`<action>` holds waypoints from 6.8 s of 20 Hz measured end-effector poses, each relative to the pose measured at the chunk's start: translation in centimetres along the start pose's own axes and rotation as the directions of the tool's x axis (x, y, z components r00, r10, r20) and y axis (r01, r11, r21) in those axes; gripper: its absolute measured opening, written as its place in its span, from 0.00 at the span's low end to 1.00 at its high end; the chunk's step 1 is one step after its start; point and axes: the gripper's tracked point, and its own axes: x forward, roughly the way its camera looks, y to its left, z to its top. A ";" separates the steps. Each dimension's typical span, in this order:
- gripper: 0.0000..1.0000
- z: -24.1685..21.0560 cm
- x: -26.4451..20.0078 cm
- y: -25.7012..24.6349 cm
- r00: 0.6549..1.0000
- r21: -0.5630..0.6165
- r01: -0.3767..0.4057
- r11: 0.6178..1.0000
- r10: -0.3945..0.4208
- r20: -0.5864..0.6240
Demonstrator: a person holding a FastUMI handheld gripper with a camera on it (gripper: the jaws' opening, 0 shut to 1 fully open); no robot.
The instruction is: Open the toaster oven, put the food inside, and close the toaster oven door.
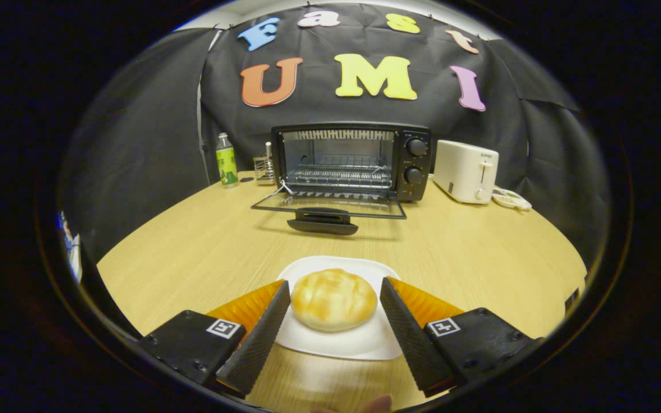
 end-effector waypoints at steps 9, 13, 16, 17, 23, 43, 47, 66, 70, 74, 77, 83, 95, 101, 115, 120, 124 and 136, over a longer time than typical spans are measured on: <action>0.93 -0.7 0.4 -0.2 0.995 0.108 -0.004 0.994 0.015 -0.099; 0.70 0.0 0.1 -0.1 0.994 0.235 -0.014 0.972 0.039 -0.105; 0.61 1.4 -0.4 0.5 0.995 0.322 -0.047 0.946 0.073 -0.069; 0.60 2.3 -0.5 0.6 0.995 0.364 -0.062 0.929 0.084 -0.046; 0.57 10.2 1.0 3.4 0.968 0.612 -0.251 0.750 0.196 0.157; 0.57 23.1 19.5 -0.5 0.984 0.575 -0.108 0.811 0.005 0.178; 0.57 23.0 21.9 -1.5 0.985 0.507 -0.027 0.861 -0.065 0.162; 0.97 22.3 24.5 -1.6 0.987 0.287 0.099 0.953 -0.130 0.090; 0.97 21.4 23.2 -1.0 0.990 0.240 0.082 0.967 -0.107 0.094; 0.97 20.1 20.6 -0.3 0.994 0.246 0.062 0.967 -0.081 0.069; 0.97 18.3 18.0 0.3 0.998 0.226 0.034 0.974 -0.043 0.037; 0.97 16.5 11.8 1.6 0.998 0.192 -0.051 0.980 0.058 -0.033; 0.97 7.3 6.6 1.9 0.972 0.024 -0.092 0.996 0.095 -0.215; 0.98 5.1 9.3 1.3 0.957 0.048 -0.055 0.997 0.066 -0.282; 0.97 4.7 12.1 0.9 0.955 0.066 0.012 0.998 0.008 -0.298; 0.97 7.9 10.5 1.1 0.978 0.049 0.015 0.999 -0.005 -0.210; 0.97 11.9 9.9 0.9 0.995 0.017 0.021 1.000 -0.019 -0.098; 0.97 20.0 12.0 -0.2 0.992 -0.006 0.073 0.997 -0.072 0.101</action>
